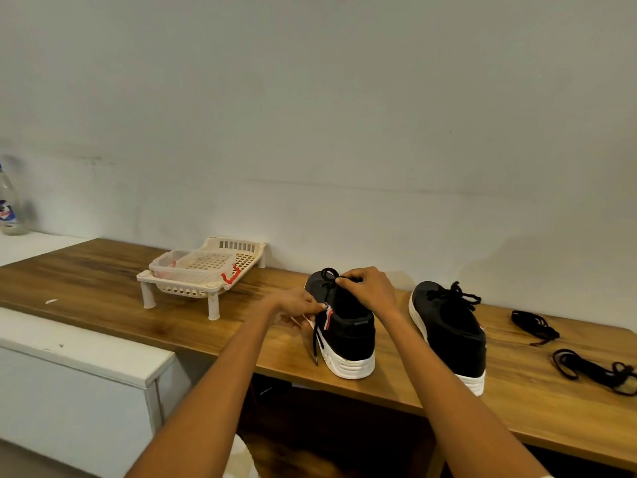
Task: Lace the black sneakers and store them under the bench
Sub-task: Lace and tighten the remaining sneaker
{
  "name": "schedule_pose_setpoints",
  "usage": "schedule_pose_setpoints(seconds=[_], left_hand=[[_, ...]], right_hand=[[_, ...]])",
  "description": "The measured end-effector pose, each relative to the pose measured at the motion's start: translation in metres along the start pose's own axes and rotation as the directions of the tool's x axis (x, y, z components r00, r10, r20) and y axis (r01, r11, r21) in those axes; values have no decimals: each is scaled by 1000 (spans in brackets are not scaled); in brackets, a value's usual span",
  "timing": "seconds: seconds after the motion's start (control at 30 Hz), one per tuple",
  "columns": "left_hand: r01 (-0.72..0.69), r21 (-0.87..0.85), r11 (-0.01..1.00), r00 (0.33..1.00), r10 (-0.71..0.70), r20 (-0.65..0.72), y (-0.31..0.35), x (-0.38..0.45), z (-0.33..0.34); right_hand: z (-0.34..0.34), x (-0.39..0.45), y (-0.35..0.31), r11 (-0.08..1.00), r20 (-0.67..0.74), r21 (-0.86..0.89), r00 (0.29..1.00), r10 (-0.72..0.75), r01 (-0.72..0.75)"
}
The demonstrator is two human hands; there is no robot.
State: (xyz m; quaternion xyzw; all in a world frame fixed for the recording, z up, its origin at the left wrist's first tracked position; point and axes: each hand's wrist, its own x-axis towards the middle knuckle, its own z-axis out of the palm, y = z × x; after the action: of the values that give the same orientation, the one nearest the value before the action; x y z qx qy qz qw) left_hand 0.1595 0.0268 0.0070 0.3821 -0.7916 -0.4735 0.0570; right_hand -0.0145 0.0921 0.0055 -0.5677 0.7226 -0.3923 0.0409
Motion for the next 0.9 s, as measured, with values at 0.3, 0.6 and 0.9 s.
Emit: schedule_pose_setpoints(seconds=[0.3, 0.6, 0.9], left_hand=[[-220, -458, 862, 970, 241, -13, 5, -5, -11], [-431, 202, 880, 874, 462, -149, 13, -3, 3], [-582, 23, 813, 743, 543, -390, 30, -8, 5]], right_hand=[[0, -1, 1, 1000, -15, -2, 1000, -3, 3], [0, -1, 1, 999, -20, -43, 1000, -15, 14], [-2, -1, -1, 999, 11, -48, 1000, -10, 11]])
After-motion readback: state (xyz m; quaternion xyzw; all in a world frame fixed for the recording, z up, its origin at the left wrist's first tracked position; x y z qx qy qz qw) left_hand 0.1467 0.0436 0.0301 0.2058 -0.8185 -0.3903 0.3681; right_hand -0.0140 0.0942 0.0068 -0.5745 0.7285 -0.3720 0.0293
